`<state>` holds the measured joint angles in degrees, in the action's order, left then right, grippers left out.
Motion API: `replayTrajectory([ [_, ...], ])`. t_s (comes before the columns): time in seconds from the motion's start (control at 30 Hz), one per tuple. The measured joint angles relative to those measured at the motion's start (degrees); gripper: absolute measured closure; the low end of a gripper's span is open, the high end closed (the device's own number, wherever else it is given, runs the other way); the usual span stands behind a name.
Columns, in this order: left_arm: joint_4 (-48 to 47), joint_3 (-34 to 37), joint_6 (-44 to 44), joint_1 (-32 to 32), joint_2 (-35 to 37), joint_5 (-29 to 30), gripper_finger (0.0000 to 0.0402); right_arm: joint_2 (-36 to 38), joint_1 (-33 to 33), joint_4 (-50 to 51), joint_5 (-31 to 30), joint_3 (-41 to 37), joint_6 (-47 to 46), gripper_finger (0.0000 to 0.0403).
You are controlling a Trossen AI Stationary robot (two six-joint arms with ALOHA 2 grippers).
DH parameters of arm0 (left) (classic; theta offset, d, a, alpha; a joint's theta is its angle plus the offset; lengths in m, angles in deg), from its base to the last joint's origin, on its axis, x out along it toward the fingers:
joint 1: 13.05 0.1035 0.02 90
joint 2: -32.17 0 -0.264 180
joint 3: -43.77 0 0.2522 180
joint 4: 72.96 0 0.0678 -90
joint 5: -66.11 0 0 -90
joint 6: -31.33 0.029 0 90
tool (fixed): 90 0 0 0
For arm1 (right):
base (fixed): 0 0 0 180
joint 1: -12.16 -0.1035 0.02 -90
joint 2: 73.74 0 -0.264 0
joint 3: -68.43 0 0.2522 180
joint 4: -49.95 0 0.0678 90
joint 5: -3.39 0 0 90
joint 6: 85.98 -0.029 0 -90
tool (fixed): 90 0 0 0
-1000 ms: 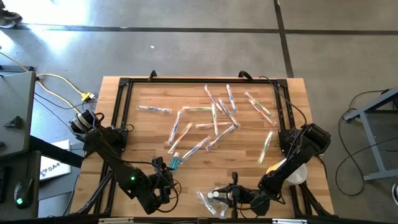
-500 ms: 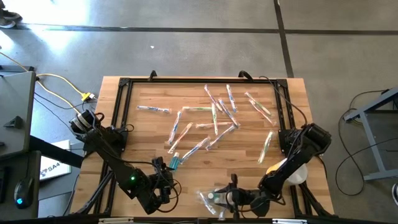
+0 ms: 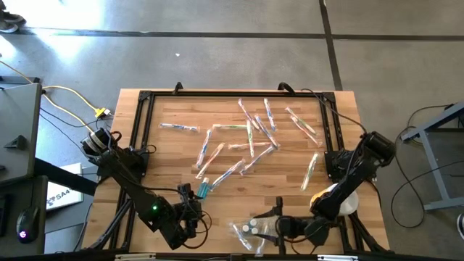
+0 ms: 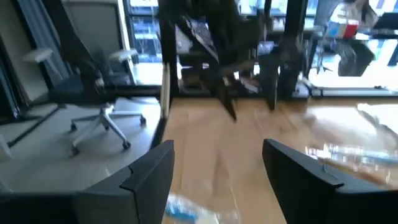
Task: Pick & Place toothbrushing station
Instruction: Put the blue toothbrush into the transparent organizer
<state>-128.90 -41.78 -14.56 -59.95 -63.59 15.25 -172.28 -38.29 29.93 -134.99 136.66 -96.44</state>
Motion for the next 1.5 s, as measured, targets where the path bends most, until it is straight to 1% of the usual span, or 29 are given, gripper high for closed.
replayTrajectory([
  [0.17,-4.22,-0.48,8.03,0.00,0.00,-2.43,0.0124,1.74,-0.93,0.20,-0.02,0.01,0.24,0.0165],
  [0.27,-6.66,-0.63,8.50,0.94,0.47,-1.12,0.0124,1.80,-1.35,0.88,0.46,0.01,-0.05,0.0164],
  [0.37,-11.75,-0.64,5.35,3.88,2.56,-0.77,0.0124,1.80,-1.42,3.63,0.59,0.01,-3.46,0.0164],
  [0.47,-19.96,-0.66,1.84,8.30,5.22,-0.44,0.0124,1.77,-1.42,6.56,0.68,0.01,-7.22,0.0164],
  [0.6,-31.48,-0.63,-1.53,16.59,9.32,-0.54,0.0124,1.75,-1.40,9.75,0.83,0.01,-12.04,0.0164],
  [0.63,-33.90,-0.63,-1.44,19.08,10.19,-0.79,0.0124,1.75,-1.40,10.35,0.82,0.01,-12.93,0.0164],
  [0.7,-38.49,-0.63,1.45,24.22,11.51,-0.89,0.0124,1.75,-1.40,11.08,0.83,0.01,-14.34,0.0164],
  [0.77,-40.10,-0.63,4.87,29.62,13.00,-1.52,0.0124,1.75,-1.40,11.33,1.06,0.01,-15.88,0.0164],
  [0.83,-39.58,-0.63,10.70,35.33,14.13,-4.32,0.0124,1.75,-1.29,11.30,2.25,0.01,-17.25,0.0164],
  [0.97,-34.61,-0.63,24.20,46.38,15.02,-12.93,0.0124,1.62,-1.25,11.33,3.46,0.01,-20.77,0.0164],
  [1.07,-32.35,-0.63,33.57,53.17,15.04,-19.33,0.0124,1.58,-1.25,11.35,3.65,0.01,-24.19,0.0164],
  [1.13,-32.73,-0.58,37.28,56.78,15.04,-21.89,0.0124,1.58,-1.25,11.33,3.70,0.01,-26.47,0.0164],
  [1.27,-30.19,1.20,44.24,63.06,15.04,-22.92,0.0124,1.56,-1.25,11.31,3.72,0.01,-28.92,0.0164],
  [1.33,-27.18,2.82,47.19,66.52,15.04,-25.87,0.0124,1.56,-1.25,11.33,3.72,0.01,-29.00,0.0164],
  [1.43,-20.71,6.74,52.08,71.35,15.04,-32.95,0.0124,1.56,-1.25,11.33,3.66,0.01,-29.02,0.0164],
  [1.5,-16.36,9.71,55.80,74.06,15.04,-35.55,0.0124,1.56,-1.25,11.27,3.60,0.01,-29.03,0.0164],
])
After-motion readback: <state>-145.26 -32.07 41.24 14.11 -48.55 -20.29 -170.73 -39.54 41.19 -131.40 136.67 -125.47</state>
